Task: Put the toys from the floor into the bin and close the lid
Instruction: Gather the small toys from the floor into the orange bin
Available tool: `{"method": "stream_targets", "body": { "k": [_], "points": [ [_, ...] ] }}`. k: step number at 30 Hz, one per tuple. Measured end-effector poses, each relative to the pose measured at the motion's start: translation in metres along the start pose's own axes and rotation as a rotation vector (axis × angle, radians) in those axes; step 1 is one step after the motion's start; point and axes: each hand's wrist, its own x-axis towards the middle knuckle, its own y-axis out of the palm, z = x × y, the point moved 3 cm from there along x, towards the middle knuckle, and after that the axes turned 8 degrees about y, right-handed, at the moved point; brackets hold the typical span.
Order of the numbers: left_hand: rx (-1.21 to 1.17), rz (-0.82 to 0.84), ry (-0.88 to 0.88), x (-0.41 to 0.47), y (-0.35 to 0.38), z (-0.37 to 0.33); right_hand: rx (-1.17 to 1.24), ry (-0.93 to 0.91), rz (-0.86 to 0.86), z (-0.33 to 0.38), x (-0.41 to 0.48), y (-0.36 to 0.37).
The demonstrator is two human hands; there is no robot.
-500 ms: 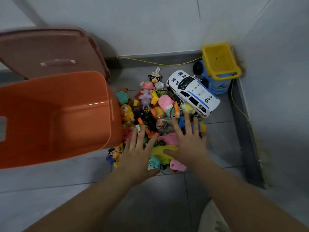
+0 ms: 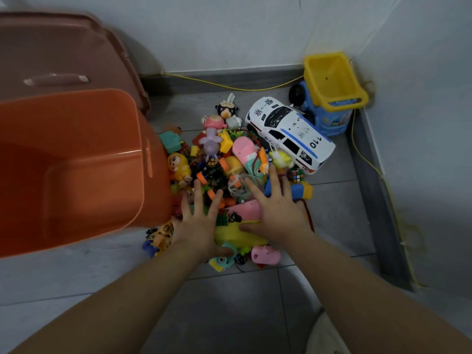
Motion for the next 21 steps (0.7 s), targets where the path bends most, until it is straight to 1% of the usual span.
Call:
{"method": "stream_targets", "body": {
  "k": [2,4,8,11,14,17,19,21],
  "points": [
    [0.015,0.029,-0.004,0.005,0.004,-0.003,-0.014,-0.026,0.002,-0.001,0.006,0.002],
    [0.037,0.018,-0.024,0.006,0.008,-0.009,0.003,-0.029,0.003,-0.003,0.008,0.004],
    [0.052,-0.129,-0.081,0.005,0.01,-0.011,0.011,-0.019,-0.013,-0.004,0.006,0.006],
    [-0.01,-0.107,-0.09,0.008,0.011,-0.009,0.033,-0.038,-0.02,-0.006,0.004,0.005],
    [-0.09,-0.093,-0.107,0.012,0.008,-0.004,0.091,-0.046,0.012,-0.009,0.003,0.002],
    [-0.173,-0.178,-0.069,0.014,0.006,0.006,0.204,-0.055,-0.002,-0.016,0.001,0.0],
    [-0.272,-0.253,-0.038,0.014,0.006,0.014,0.311,-0.025,-0.03,-0.022,0.0,-0.002],
    [-0.361,-0.317,-0.037,0.014,0.008,0.017,0.368,0.005,-0.045,-0.025,-0.001,-0.001]
  ]
}}
